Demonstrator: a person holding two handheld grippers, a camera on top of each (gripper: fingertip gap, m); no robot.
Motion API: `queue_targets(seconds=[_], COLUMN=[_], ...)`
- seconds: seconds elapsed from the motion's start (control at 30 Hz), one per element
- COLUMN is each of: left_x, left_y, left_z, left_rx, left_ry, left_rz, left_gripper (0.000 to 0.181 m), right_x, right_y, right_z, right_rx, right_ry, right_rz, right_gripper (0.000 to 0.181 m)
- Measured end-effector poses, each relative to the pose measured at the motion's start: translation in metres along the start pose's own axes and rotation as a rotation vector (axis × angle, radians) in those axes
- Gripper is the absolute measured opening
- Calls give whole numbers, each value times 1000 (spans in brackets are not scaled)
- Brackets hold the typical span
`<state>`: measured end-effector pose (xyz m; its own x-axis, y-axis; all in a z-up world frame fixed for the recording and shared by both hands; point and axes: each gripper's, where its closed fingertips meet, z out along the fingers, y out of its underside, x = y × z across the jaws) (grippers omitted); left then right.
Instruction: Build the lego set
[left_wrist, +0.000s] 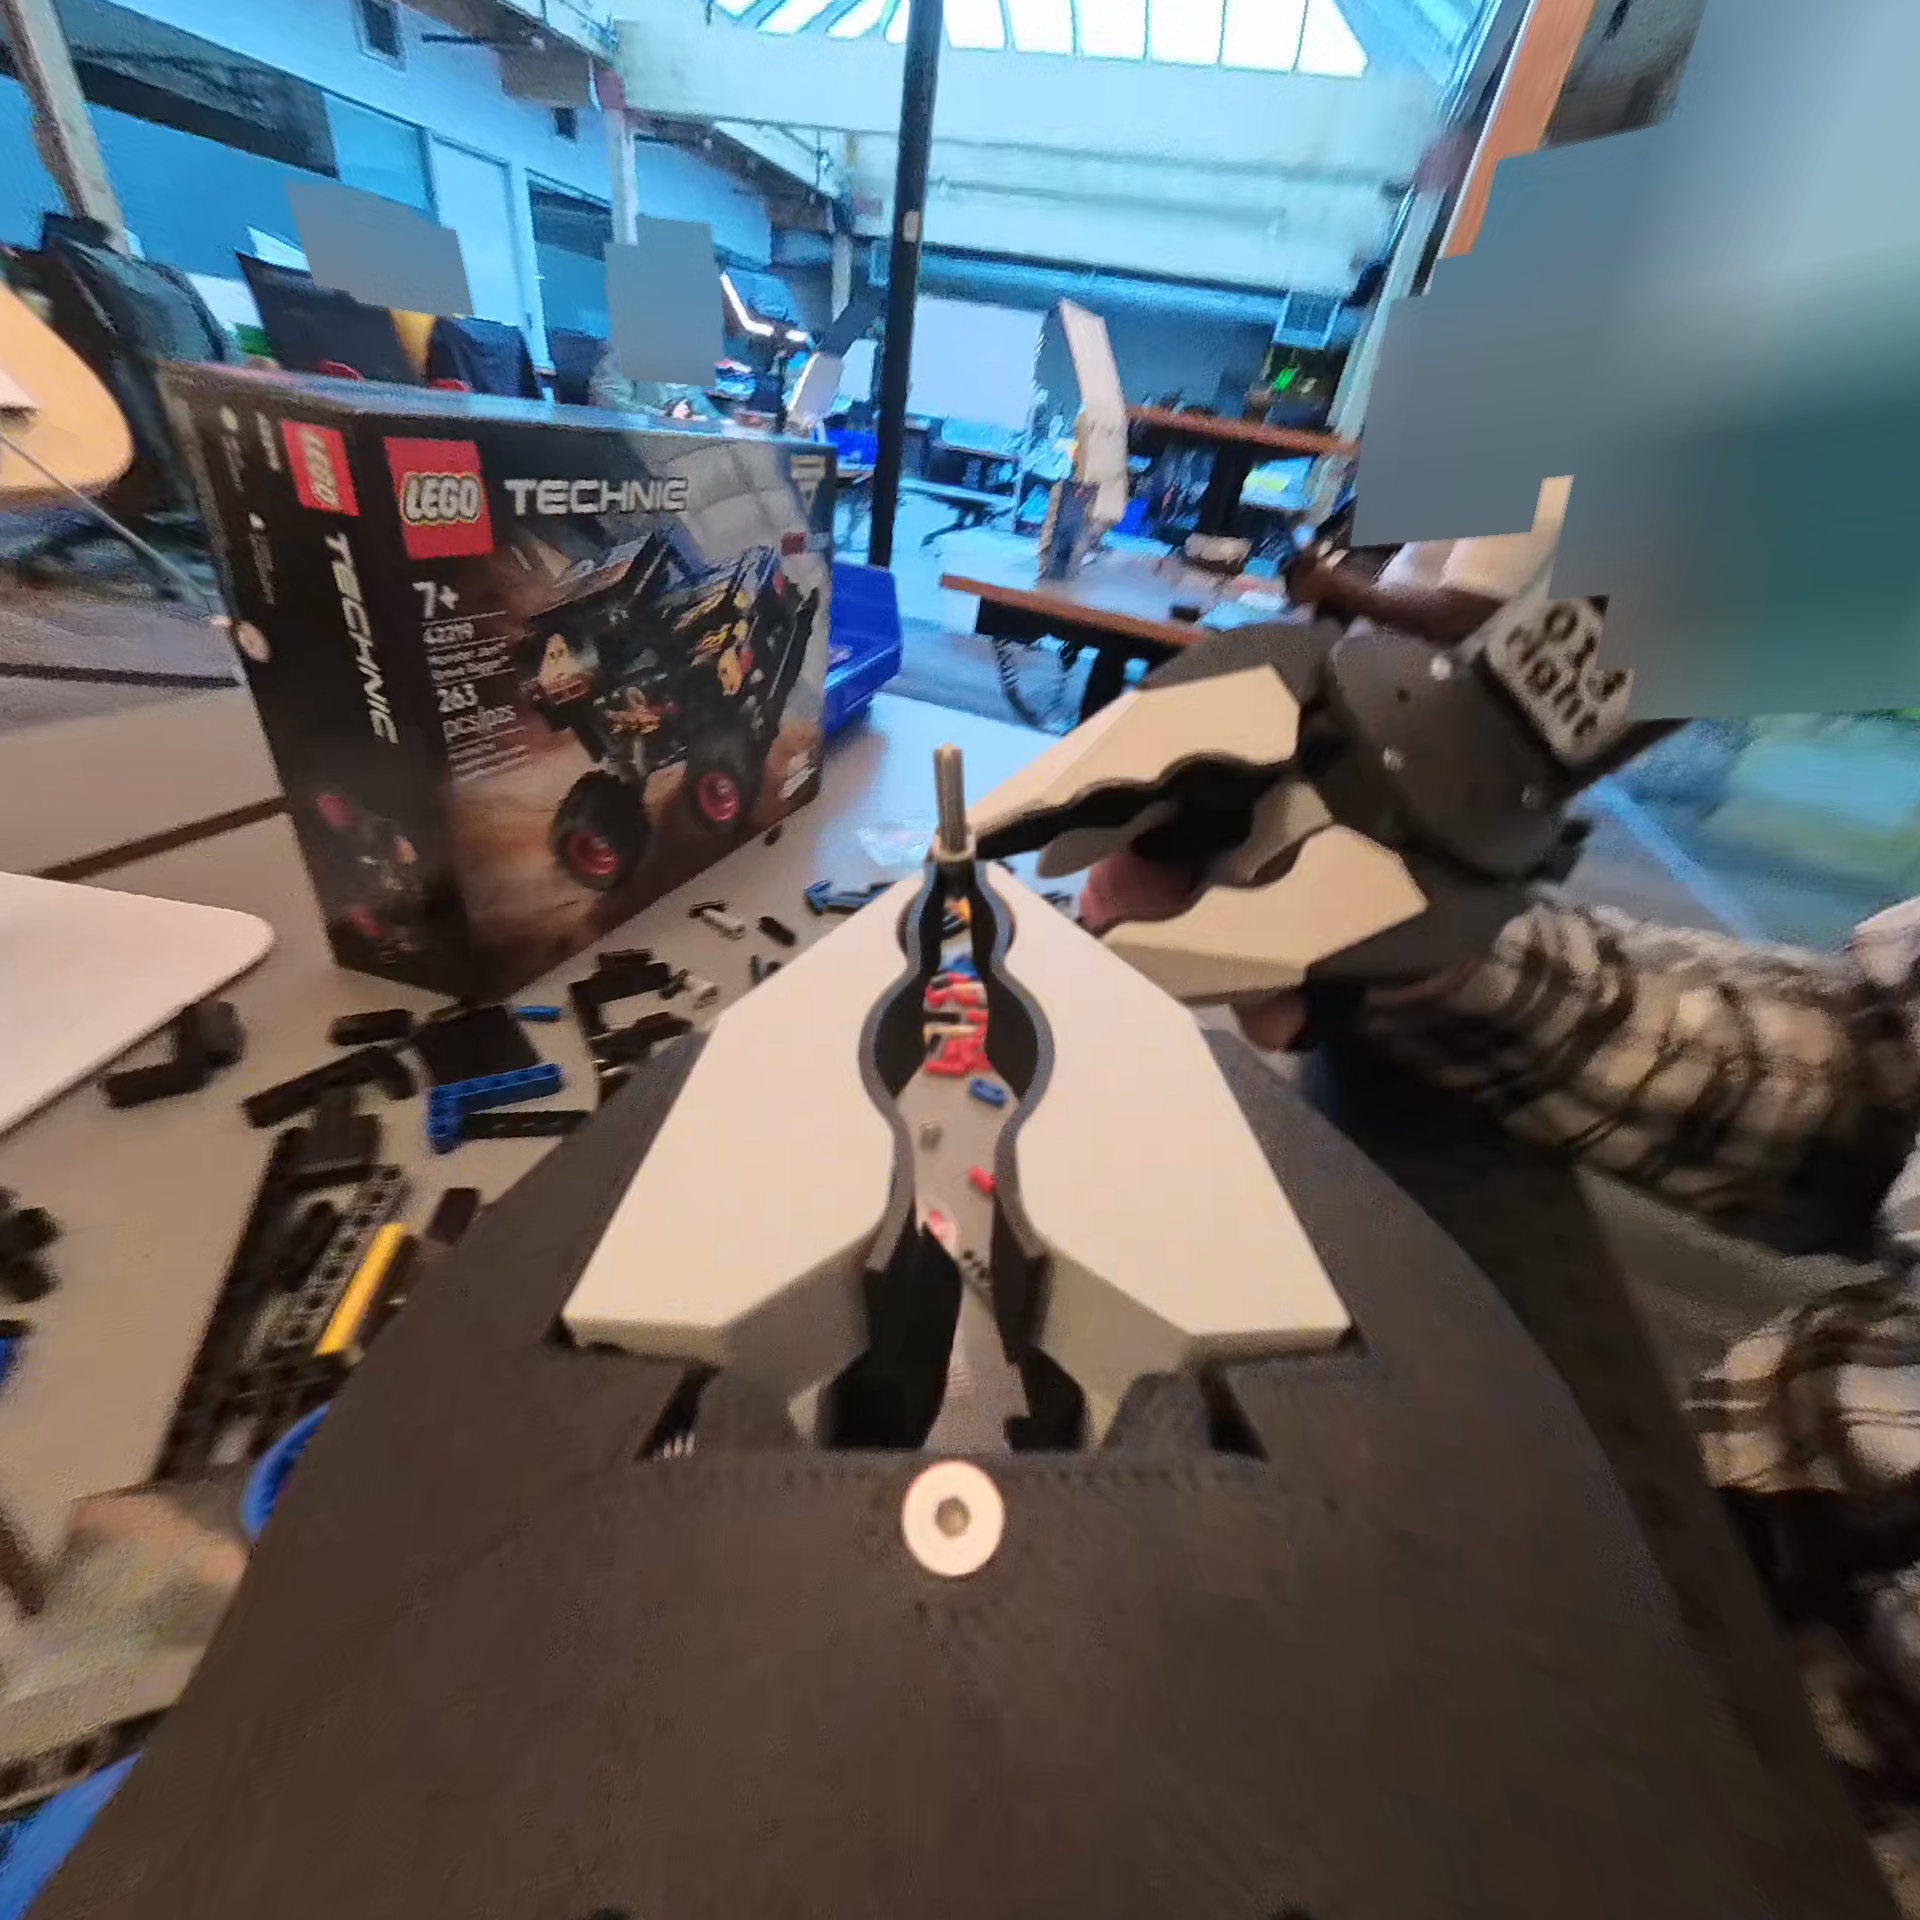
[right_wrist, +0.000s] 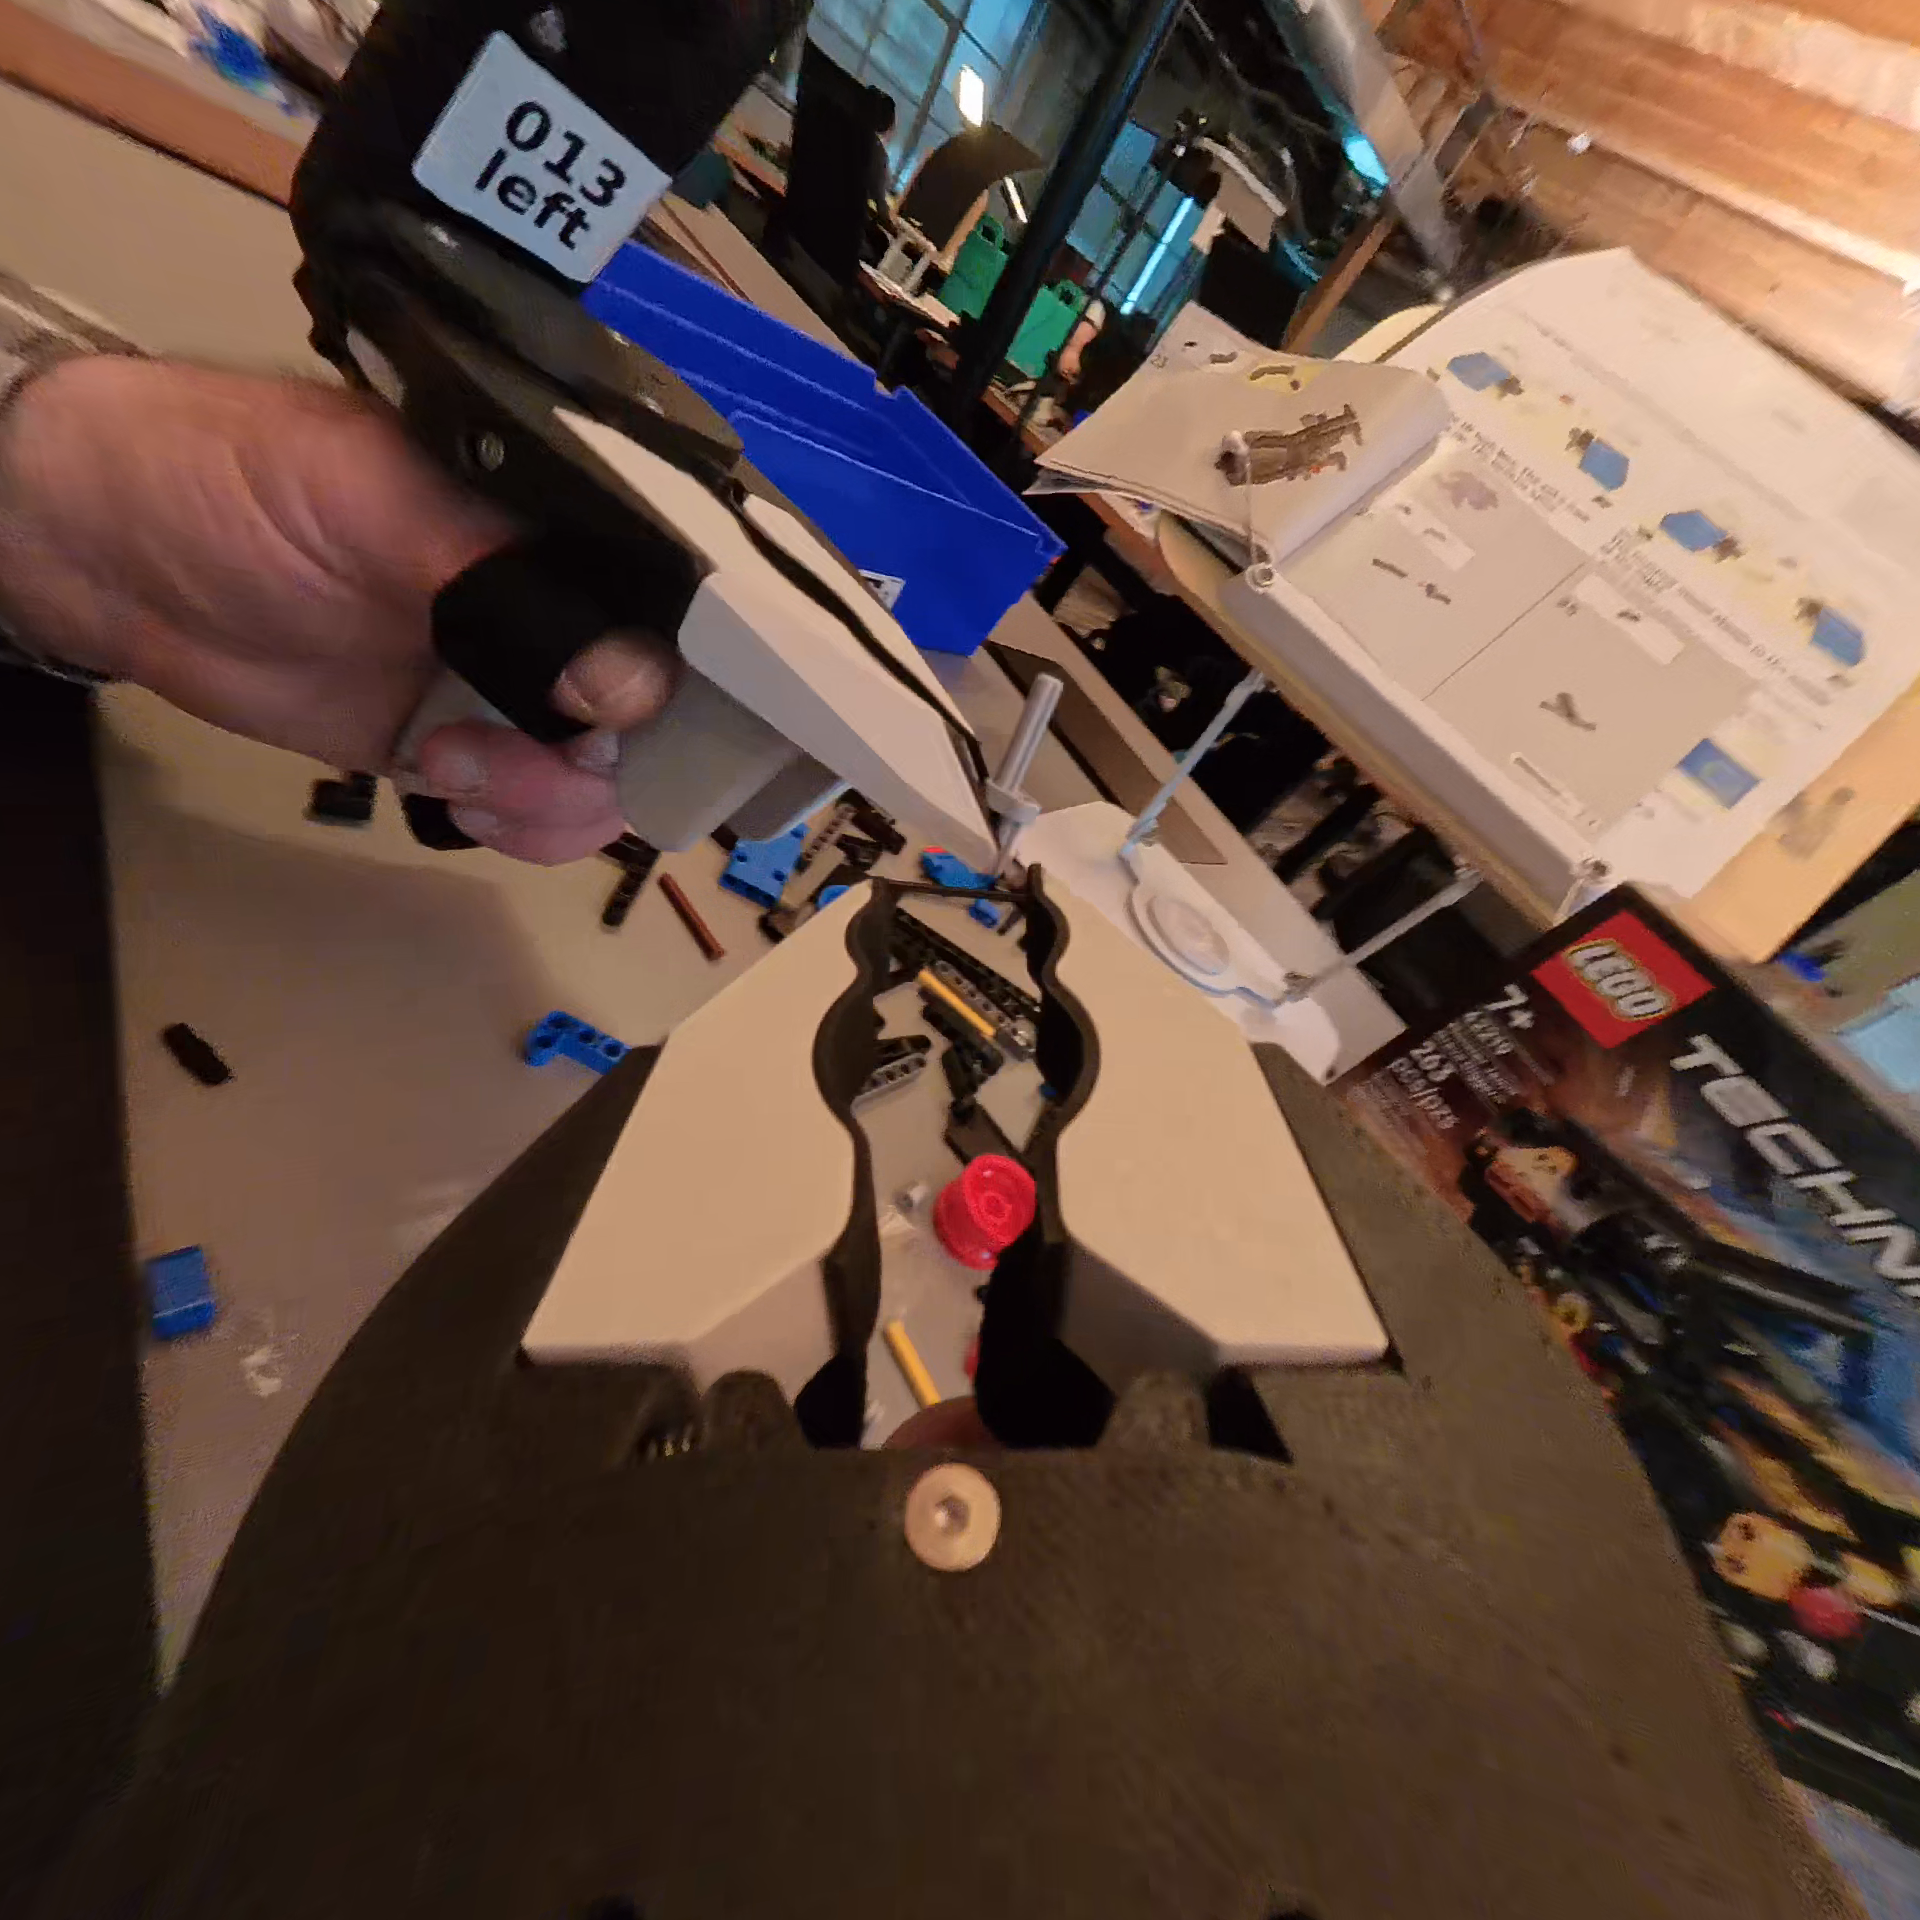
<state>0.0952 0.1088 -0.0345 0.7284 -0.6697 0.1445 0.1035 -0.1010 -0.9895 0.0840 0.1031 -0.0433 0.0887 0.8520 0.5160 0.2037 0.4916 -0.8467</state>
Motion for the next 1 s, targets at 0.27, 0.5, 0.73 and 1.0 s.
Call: queue_targets(seconds=[0.27,0.5,0.73,1.0], left_x=[8,7,8,9], left_y=[-7,-3,4,5], left_z=[3,4,6,5], left_rx=[87,56,16,12], left_ry=[123,118,110,165], left_rz=[-240,-224,-209,-309], left_gripper=[3,4,4,5], right_x=[12,11,8,7], right_y=[-6,-1,5,6], right_z=[1,0,-1,-2], right_rx=[-24,-48,-67,-39], right_ry=[169,145,105,56], right_rz=[-163,-151,-126,-50], right_gripper=[6,5,5,4])
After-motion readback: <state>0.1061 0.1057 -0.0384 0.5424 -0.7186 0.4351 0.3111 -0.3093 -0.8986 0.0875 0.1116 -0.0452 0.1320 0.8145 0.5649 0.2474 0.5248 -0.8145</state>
